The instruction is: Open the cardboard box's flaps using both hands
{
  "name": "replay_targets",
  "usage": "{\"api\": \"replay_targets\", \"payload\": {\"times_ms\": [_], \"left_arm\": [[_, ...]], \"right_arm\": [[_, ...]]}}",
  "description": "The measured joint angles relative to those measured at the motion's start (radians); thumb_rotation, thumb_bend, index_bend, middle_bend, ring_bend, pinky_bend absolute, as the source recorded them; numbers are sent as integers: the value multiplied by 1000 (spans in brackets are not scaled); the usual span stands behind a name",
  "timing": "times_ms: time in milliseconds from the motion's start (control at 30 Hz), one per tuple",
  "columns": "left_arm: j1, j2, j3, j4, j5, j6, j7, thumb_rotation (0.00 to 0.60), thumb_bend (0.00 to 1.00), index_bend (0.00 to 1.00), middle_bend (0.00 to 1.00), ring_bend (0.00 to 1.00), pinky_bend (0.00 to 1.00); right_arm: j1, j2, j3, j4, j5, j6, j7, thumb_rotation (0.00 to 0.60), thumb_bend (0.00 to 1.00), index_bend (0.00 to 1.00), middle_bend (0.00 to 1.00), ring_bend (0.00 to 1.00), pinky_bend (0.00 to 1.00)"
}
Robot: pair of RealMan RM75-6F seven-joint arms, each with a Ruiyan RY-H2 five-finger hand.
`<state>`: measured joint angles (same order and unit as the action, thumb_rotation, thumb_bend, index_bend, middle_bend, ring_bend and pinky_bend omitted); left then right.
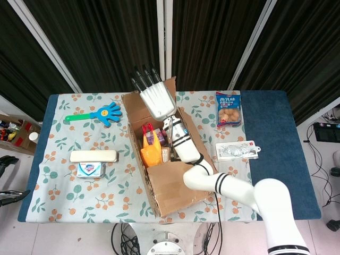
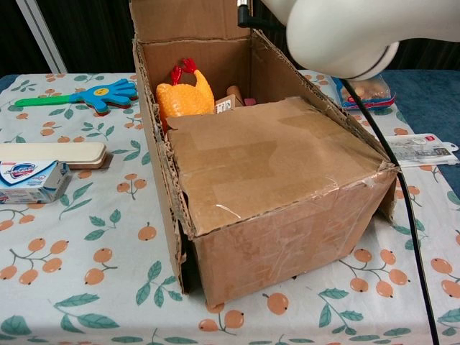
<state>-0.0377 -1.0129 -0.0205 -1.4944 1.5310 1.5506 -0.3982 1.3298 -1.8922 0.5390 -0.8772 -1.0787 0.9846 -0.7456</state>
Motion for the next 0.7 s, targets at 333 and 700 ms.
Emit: {"api": "replay_targets", "payload": {"times_ms": [333,700], "left_arm": [[26,3,0,-7,24,53,23,559,0,213,179,133,165],[20,-44,9,8,58,55,86,557,0,206,179,134,165]], "right_arm": [[62,-57,-8,100,-36,-6,240,600,506,0,0,0,0],[-169,398,-171,-670,-78,9,214,600,1000,5,117,0,0]]}}
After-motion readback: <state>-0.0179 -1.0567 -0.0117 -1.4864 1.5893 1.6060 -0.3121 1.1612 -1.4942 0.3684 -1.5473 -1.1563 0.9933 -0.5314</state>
